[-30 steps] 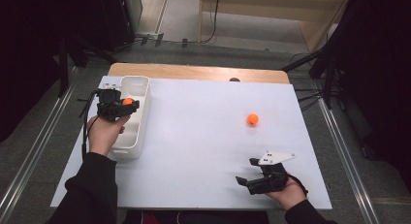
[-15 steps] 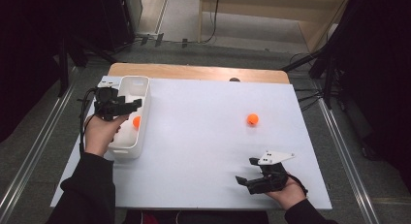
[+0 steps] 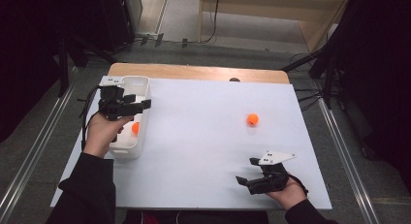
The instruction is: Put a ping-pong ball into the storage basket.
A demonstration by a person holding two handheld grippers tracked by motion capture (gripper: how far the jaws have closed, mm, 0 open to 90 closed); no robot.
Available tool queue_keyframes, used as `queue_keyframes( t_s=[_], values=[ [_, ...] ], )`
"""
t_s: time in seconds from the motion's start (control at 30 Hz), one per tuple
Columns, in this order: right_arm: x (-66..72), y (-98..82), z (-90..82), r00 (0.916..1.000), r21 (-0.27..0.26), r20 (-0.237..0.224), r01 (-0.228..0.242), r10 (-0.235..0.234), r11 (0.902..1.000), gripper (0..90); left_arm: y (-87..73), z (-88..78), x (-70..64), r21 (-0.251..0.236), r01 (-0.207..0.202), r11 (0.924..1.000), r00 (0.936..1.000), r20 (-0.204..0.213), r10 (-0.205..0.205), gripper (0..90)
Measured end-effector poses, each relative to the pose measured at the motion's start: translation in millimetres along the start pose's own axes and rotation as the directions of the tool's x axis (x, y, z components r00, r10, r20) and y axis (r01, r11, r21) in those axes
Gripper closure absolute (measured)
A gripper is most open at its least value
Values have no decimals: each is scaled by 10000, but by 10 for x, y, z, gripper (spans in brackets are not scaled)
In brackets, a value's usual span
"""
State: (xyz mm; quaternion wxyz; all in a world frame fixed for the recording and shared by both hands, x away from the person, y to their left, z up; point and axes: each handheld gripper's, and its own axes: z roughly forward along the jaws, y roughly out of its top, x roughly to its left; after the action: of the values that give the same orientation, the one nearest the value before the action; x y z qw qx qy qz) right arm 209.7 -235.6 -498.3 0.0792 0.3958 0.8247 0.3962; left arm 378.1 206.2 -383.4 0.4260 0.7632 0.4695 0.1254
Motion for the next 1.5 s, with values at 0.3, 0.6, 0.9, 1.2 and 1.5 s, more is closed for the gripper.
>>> queue_keyframes(
  t_s=[0.3, 0.6, 0.9, 1.2, 1.5],
  values=[
    [0, 3, 2, 10000, 14, -4, 36, -36, 10000, 125, 41, -28, -176, -163, -609, 9980, 9947, 820, 621, 279],
    [0, 4, -3, 10000, 35, 33, 78, -78, 10000, 124, 55, -21, -307, -269, -981, 9948, 9863, 1306, 1008, 279],
    [6, 11, 3, 9999, 27, -12, 118, -118, 9999, 125, 39, 18, -414, -139, -1396, 9901, 9775, 1579, 1401, 279],
    [10, 23, 22, 9998, 64, -83, 202, -201, 9998, 125, -17, 147, -574, -26, -1883, 9821, 9650, 1855, 1855, 279],
    [16, 30, 21, 9996, 86, -120, 267, -266, 9996, 125, -80, 253, -676, -101, -2019, 9794, 9571, 2100, 1995, 279]
  ],
)
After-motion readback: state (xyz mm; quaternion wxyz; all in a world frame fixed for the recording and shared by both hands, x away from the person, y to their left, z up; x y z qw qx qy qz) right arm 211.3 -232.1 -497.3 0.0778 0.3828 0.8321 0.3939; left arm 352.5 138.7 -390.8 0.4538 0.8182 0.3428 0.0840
